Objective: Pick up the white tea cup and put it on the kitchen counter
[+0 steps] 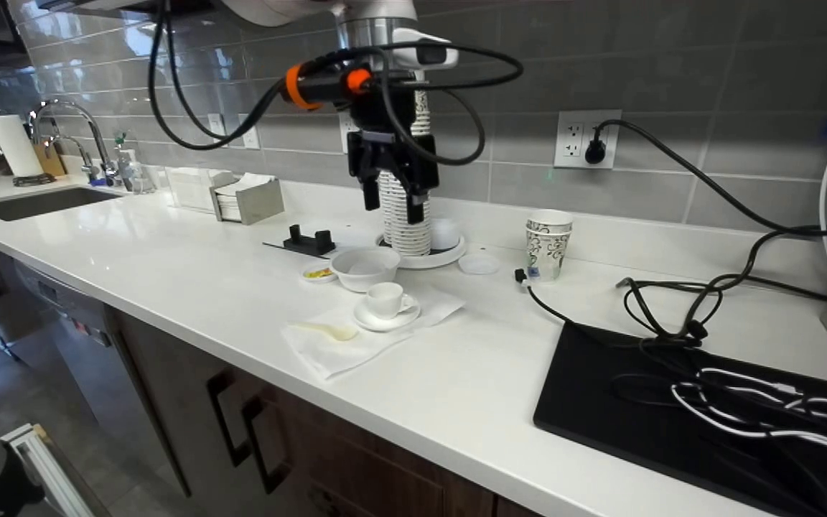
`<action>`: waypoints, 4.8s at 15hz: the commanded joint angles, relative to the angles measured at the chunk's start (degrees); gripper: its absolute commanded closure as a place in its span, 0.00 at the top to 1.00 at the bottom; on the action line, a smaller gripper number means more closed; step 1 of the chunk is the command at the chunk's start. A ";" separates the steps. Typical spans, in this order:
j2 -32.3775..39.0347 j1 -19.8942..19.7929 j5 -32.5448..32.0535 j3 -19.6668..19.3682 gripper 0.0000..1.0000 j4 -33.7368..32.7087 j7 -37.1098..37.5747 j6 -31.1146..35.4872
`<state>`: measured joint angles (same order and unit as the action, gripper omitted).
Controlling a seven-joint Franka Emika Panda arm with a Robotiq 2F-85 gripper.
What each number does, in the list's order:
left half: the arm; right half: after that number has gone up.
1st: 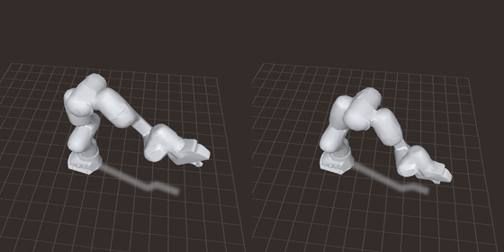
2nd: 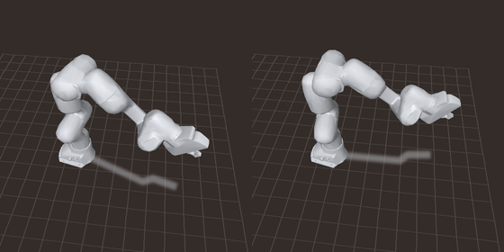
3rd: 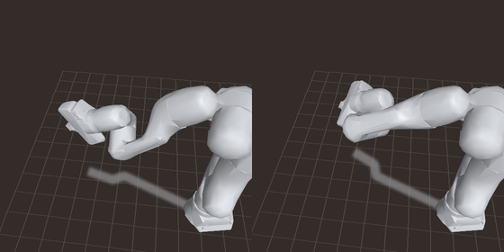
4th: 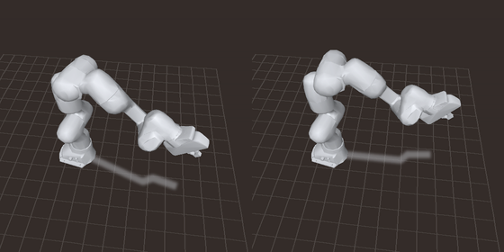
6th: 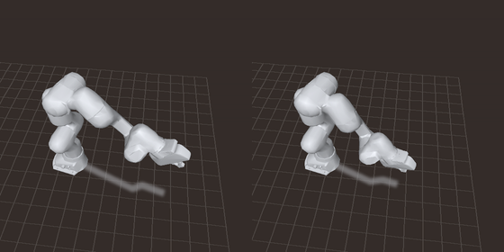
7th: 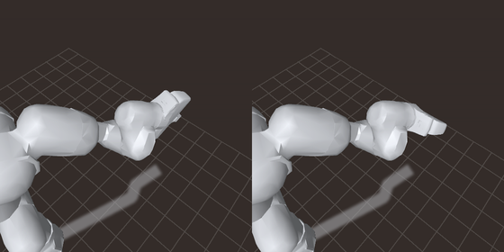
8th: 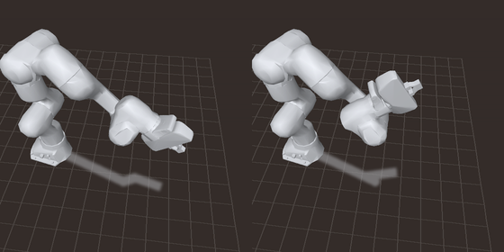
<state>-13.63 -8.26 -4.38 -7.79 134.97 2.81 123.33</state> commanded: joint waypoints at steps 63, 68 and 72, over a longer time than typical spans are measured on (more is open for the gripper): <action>34.89 -1.39 30.32 -1.62 0.03 -18.94 25.14 -3.92; 32.72 -2.18 33.84 -1.76 0.03 -19.72 27.38 -5.57; 32.70 -2.34 36.56 -2.74 0.03 -21.67 32.29 -4.25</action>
<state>19.66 -10.01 29.57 -10.17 114.75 31.30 119.50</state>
